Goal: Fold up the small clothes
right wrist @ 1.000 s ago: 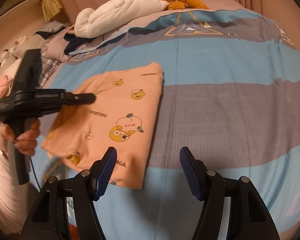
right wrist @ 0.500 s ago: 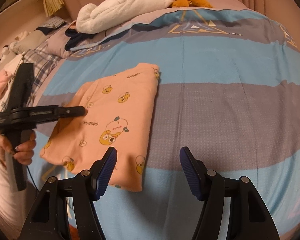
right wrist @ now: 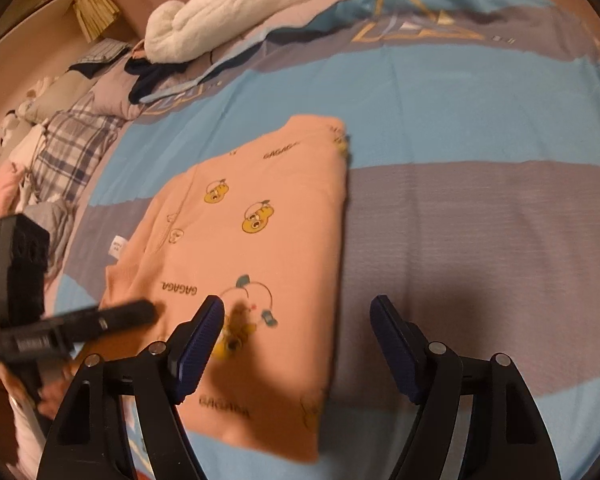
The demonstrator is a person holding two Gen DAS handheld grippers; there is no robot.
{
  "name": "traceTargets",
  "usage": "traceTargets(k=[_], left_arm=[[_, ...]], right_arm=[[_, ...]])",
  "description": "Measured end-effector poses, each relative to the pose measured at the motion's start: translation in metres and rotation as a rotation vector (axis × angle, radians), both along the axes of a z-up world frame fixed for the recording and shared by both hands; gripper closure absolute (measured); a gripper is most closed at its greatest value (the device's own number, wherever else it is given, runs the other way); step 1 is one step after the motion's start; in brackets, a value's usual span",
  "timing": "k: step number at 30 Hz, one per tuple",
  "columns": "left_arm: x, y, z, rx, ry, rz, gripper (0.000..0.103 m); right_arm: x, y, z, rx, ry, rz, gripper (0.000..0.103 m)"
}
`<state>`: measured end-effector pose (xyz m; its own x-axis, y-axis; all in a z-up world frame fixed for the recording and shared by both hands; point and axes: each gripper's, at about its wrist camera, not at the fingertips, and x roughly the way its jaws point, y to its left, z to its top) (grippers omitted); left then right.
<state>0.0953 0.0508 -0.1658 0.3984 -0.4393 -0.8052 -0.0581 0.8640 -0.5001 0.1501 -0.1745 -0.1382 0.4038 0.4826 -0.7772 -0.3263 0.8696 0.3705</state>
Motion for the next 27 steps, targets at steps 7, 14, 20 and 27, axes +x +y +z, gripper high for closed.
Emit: traceTargets(k=[7, 14, 20, 27], left_arm=[[0.003, -0.009, -0.002, 0.004, -0.029, 0.012, 0.062], [-0.007, -0.023, 0.023, 0.046, -0.107, 0.026, 0.073], [-0.017, -0.050, 0.056, 0.070, -0.209, -0.033, 0.073], [-0.024, -0.079, 0.064, 0.079, -0.258, -0.080, 0.072]], right_arm=[[0.007, 0.014, -0.012, 0.034, 0.028, 0.021, 0.051], [-0.001, 0.005, 0.006, 0.068, -0.020, 0.015, 0.082], [-0.019, -0.013, 0.038, 0.012, -0.131, 0.010, 0.082], [-0.027, -0.033, 0.051, -0.016, -0.197, -0.036, 0.082]])
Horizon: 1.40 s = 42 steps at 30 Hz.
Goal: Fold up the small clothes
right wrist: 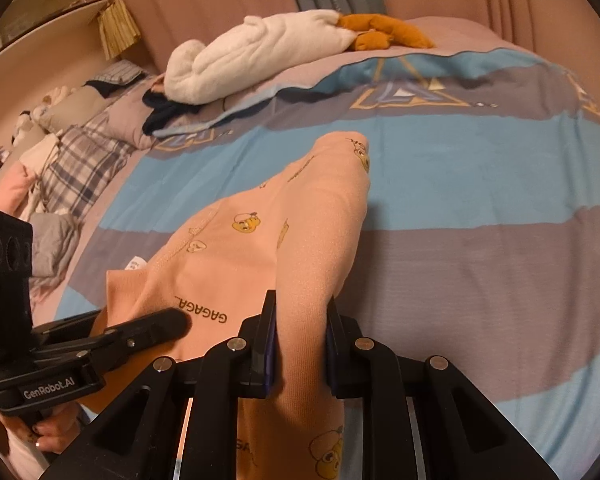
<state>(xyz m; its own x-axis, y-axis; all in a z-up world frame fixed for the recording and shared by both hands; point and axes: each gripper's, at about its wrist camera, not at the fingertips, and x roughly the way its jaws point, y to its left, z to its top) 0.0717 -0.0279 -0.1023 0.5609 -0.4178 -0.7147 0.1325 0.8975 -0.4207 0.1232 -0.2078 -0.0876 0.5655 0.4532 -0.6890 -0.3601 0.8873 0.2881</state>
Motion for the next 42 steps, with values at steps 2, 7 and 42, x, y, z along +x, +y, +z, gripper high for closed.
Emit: traceTargets(k=[2, 7, 42], left_arm=[[0.000, -0.006, -0.005, -0.003, 0.012, -0.009, 0.072], [0.003, -0.021, -0.029, 0.010, 0.070, -0.026, 0.072], [-0.036, -0.003, 0.042, 0.153, -0.043, 0.093, 0.000]], right_arm=[[0.000, -0.004, -0.002, -0.008, 0.003, -0.017, 0.082], [0.002, -0.015, -0.020, -0.030, 0.044, -0.053, 0.082], [-0.037, -0.033, 0.032, -0.098, -0.131, -0.180, 0.002]])
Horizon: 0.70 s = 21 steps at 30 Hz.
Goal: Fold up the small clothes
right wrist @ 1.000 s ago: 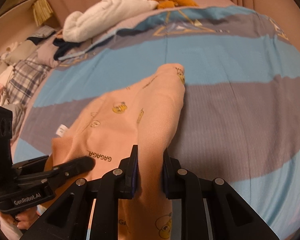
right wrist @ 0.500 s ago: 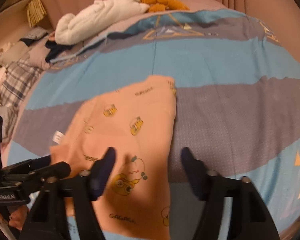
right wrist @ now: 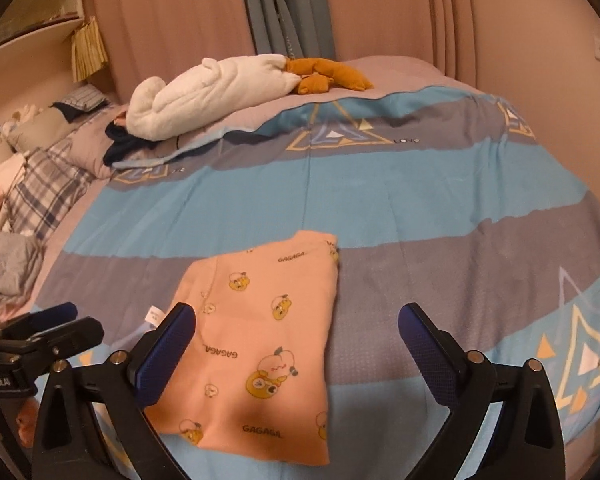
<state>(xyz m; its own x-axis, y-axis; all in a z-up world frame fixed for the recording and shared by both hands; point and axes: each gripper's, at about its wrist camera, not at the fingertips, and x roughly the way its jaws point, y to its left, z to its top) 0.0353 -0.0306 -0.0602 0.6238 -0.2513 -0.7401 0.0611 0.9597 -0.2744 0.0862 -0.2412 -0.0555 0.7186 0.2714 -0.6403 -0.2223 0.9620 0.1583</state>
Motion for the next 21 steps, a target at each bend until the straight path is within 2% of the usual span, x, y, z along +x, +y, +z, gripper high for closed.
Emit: traceTargets(k=[8, 21], left_arm=[[-0.003, -0.002, -0.002, 0.030, -0.003, 0.005, 0.000], [-0.005, -0.001, -0.002, 0.019, -0.001, 0.009, 0.000]], right_arm=[[-0.003, 0.007, 0.000, -0.023, -0.003, 0.006, 0.002], [-0.007, 0.012, -0.003, -0.042, 0.007, -0.007, 0.002]])
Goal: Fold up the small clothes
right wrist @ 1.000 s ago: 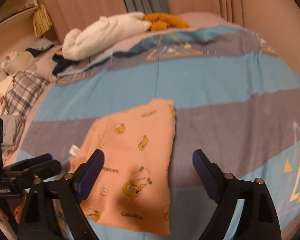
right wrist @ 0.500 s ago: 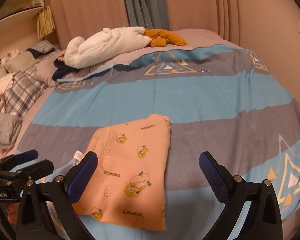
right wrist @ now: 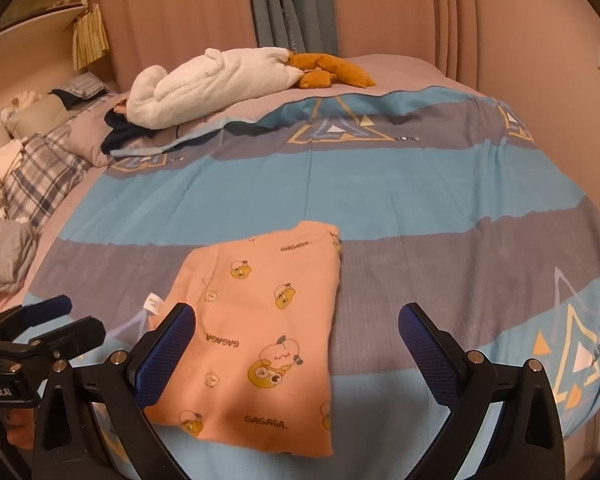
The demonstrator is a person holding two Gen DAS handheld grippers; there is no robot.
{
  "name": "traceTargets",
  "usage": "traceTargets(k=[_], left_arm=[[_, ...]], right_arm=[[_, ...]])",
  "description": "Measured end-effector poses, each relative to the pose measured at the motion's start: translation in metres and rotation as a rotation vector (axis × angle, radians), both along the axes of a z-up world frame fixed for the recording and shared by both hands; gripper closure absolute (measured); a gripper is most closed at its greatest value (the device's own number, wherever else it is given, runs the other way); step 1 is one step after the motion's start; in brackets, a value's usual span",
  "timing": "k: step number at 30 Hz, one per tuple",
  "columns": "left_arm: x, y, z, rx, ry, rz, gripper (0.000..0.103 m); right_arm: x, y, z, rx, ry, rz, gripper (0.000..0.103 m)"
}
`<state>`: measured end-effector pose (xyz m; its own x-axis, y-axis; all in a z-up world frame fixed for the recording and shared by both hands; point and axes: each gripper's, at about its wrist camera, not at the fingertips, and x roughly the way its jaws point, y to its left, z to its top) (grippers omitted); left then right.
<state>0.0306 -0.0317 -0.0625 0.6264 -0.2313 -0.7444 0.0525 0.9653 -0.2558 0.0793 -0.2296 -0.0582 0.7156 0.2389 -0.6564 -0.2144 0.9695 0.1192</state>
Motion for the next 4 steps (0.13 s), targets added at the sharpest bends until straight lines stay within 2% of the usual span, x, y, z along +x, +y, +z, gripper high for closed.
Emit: traceTargets(k=[4], left_arm=[[-0.0009, 0.0005, 0.0009, 0.000, -0.003, 0.004, 0.000]], right_arm=[[-0.0011, 0.0007, -0.0005, -0.008, 0.000, -0.002, 0.002]])
